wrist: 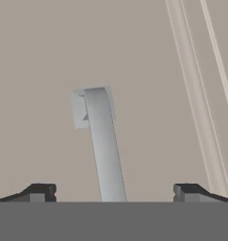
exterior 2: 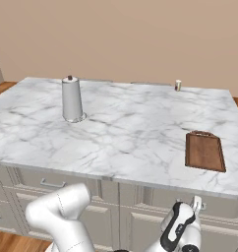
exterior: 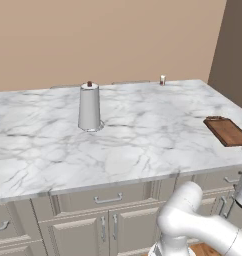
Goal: Open the drawer on the right and place the cutting tools on the cutting board.
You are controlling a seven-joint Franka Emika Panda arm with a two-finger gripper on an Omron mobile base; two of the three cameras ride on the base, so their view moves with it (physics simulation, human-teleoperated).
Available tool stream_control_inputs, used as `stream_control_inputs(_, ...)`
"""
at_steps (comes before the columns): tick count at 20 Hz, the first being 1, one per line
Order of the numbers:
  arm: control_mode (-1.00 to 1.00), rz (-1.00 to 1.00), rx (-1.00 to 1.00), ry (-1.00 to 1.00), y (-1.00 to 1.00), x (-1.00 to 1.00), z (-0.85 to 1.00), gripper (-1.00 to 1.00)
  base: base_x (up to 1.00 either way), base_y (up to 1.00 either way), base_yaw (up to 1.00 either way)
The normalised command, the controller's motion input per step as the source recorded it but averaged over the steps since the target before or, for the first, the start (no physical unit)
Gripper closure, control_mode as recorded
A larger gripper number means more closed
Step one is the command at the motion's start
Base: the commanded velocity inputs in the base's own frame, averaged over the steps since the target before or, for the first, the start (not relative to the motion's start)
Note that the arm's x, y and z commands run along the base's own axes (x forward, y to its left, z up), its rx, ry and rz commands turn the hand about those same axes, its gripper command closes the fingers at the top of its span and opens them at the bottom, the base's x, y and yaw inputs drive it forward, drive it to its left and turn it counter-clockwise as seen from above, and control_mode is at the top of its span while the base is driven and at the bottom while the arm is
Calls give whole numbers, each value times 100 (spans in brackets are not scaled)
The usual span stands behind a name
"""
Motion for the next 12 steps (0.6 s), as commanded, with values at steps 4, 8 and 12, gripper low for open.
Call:
stream_control_inputs(4,-100,0,0,0,0,0,0,-100,0,0,0)
stream_control_inputs(8,-100,0,0,0,0,0,0,100,0,0,0)
stream_control_inputs(12,-100,0,0,0,0,0,0,100,0,0,0)
